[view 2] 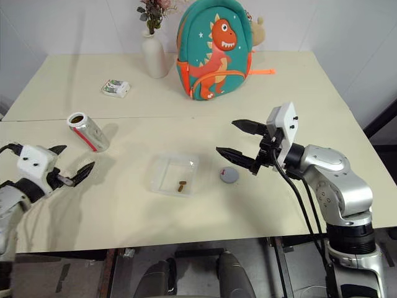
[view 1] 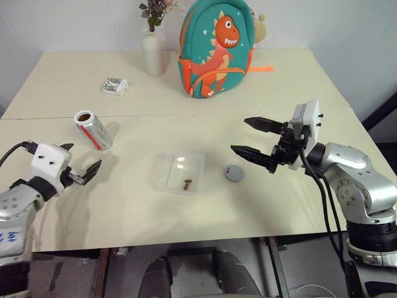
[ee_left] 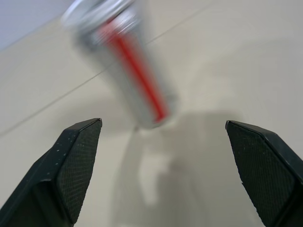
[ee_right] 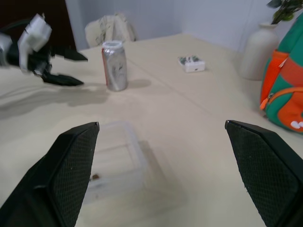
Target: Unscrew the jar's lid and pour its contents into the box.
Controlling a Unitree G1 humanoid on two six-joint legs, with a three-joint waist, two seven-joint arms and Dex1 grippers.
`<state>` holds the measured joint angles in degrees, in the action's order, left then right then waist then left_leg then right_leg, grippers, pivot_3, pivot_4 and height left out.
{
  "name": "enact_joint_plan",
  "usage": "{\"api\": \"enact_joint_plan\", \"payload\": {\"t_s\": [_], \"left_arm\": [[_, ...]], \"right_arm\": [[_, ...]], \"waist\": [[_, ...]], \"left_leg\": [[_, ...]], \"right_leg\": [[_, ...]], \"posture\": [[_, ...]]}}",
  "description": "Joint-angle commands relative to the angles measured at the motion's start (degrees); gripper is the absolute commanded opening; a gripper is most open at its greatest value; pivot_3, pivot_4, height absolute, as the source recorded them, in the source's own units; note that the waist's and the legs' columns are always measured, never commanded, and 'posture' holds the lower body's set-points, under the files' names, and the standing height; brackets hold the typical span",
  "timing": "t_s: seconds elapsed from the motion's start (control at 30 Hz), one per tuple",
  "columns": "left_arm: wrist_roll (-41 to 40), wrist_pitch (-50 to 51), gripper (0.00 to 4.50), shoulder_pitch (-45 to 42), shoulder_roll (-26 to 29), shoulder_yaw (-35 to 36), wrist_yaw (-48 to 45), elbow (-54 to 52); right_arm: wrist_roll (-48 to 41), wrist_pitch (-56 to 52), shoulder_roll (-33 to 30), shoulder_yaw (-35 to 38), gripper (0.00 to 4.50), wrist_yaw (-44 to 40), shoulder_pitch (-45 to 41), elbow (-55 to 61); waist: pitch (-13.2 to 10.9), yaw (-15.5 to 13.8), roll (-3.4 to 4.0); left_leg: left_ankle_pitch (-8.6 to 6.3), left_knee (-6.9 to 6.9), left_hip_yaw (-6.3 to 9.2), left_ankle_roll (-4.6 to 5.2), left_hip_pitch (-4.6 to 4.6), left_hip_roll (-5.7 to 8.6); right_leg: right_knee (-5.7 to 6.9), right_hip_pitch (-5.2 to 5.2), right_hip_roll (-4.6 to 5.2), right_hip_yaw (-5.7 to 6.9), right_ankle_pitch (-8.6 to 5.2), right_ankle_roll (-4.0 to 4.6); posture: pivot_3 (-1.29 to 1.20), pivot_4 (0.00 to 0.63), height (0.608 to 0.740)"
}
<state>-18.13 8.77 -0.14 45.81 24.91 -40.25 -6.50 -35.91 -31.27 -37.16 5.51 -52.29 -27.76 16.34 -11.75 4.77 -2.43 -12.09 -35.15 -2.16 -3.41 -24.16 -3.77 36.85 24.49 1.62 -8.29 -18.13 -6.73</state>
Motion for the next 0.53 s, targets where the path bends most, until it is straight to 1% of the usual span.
{"api": "enact_joint_plan", "payload": {"t_s": [0.03,0.07,0.13,0.23,0.3,0.37,0.4,0.43,0.47,0.53], "left_arm": [[-7.54,-3.56,4.46,2.37,3.70,0.42,-13.91,-7.74],[-7.98,-4.32,4.46,2.51,4.55,-0.31,-16.28,-8.33],[-7.59,-4.69,4.46,0.08,5.35,-2.45,-17.64,-7.76],[-9.86,-1.70,4.46,-6.98,5.34,-5.40,-18.92,-5.83],[-10.23,-1.13,4.46,-9.29,5.09,-6.39,-19.75,-5.13],[-10.28,-0.04,4.46,-9.90,4.73,-6.81,-19.45,-5.94],[-10.57,0.80,4.46,-9.75,4.65,-6.72,-19.32,-6.41],[-10.32,0.80,4.46,-9.46,4.60,-6.66,-19.25,-6.62],[-10.03,0.72,4.46,-9.29,4.56,-6.61,-19.22,-6.77],[-10.11,1.52,4.46,-8.72,4.58,-6.49,-19.32,-6.60]], "right_arm": [[0.06,2.71,-2.78,0.99,4.50,-4.36,0.08,1.20],[0.49,3.41,-3.44,0.63,4.50,-5.54,0.18,0.97],[1.22,4.74,-4.76,0.06,4.50,-8.02,0.93,0.81],[0.17,3.30,-7.46,0.20,4.50,-11.11,2.28,1.38],[0.27,3.09,-8.69,0.43,4.50,-12.04,3.25,1.55],[0.62,3.84,-9.09,1.75,4.50,-11.68,4.98,1.60],[0.60,4.12,-9.06,2.37,4.50,-11.17,5.70,2.00],[0.65,4.43,-8.93,2.83,4.50,-10.66,6.02,2.18],[0.63,4.63,-8.90,3.08,4.50,-10.35,6.13,2.23],[0.98,5.46,-8.52,3.10,4.50,-9.65,6.16,1.94]], "waist": [[0.02,0.07,-0.03],[0.02,0.09,-0.03],[0.02,0.07,-0.02],[0.01,-0.02,-0.04],[0.01,0.02,-0.04],[0.04,0.35,-0.07],[0.04,0.56,-0.08],[0.04,0.71,-0.08],[0.03,0.88,-0.08],[0.03,0.98,-0.07]], "left_leg": [[-0.01,0.02,-0.03,0.00,0.00,0.00],[-0.02,0.04,-0.08,0.02,0.00,0.00],[-0.03,0.06,-0.08,0.04,0.02,0.00],[-0.02,0.03,-0.04,0.06,0.03,-0.01],[-0.01,-0.04,-0.06,0.08,0.00,0.00],[-0.02,-0.06,-0.09,0.09,0.03,0.00],[-0.03,-0.06,-0.10,0.11,0.04,-0.01],[-0.04,-0.05,-0.10,0.12,0.04,-0.02],[-0.04,-0.03,-0.09,0.12,0.04,-0.03],[-0.04,-0.01,-0.07,0.12,0.04,-0.05]], "right_leg": [[-0.06,-0.01,0.02,-0.01,0.00,0.01],[-0.08,-0.02,0.04,-0.02,0.00,0.01],[-0.09,-0.01,0.03,-0.02,0.00,0.01],[-0.05,-0.01,-0.02,-0.01,0.00,0.00],[-0.05,-0.03,-0.04,-0.04,0.03,-0.07],[-0.07,-0.05,-0.04,-0.08,0.06,-0.12],[-0.06,-0.04,-0.05,-0.08,0.16,-0.31],[-0.03,-0.03,-0.08,-0.08,0.39,-0.74],[0.00,0.01,-0.10,-0.08,0.48,-0.92],[0.06,0.05,-0.13,-0.07,0.47,-0.91]], "posture": [[0.00,0.150,0.740],[0.00,0.150,0.740],[0.00,0.150,0.740],[0.00,0.150,0.740],[0.00,0.150,0.740],[0.00,0.150,0.740],[0.00,0.150,0.740],[0.00,0.150,0.740],[0.00,0.150,0.740],[0.00,0.150,0.740]]}}
